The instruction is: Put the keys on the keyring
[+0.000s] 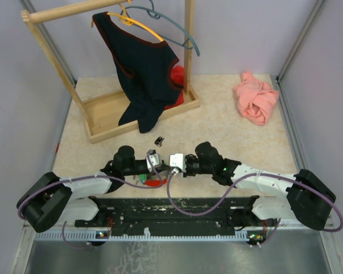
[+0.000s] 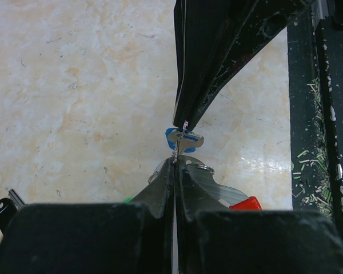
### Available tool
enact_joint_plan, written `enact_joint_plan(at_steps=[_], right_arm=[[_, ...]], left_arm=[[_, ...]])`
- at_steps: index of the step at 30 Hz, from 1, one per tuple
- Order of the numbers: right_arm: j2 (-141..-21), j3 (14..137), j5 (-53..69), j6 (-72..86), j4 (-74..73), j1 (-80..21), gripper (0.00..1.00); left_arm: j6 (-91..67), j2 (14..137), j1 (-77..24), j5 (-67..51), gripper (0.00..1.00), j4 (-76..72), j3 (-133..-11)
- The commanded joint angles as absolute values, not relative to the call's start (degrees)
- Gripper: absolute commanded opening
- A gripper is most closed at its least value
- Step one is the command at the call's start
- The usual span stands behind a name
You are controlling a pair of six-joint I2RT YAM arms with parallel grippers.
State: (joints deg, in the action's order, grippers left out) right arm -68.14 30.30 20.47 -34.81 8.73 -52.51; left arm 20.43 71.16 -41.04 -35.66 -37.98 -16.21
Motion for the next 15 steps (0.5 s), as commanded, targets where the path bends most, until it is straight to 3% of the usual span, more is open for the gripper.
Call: enact_joint_plan(at_steps=[1,15], right_arm=[[-68.29,31.92,20.38,-35.51,10.52,-53.26,0.00],[-68.80,32.45,20.27,-35.60,10.19,-53.61,0.00]], left_arm=[[20.73,71.15,-41.22,-37.40,0.01,-38.67,-17.59],[20.61,71.21,-41.22,-38.03,0.01,-39.00,-17.58]])
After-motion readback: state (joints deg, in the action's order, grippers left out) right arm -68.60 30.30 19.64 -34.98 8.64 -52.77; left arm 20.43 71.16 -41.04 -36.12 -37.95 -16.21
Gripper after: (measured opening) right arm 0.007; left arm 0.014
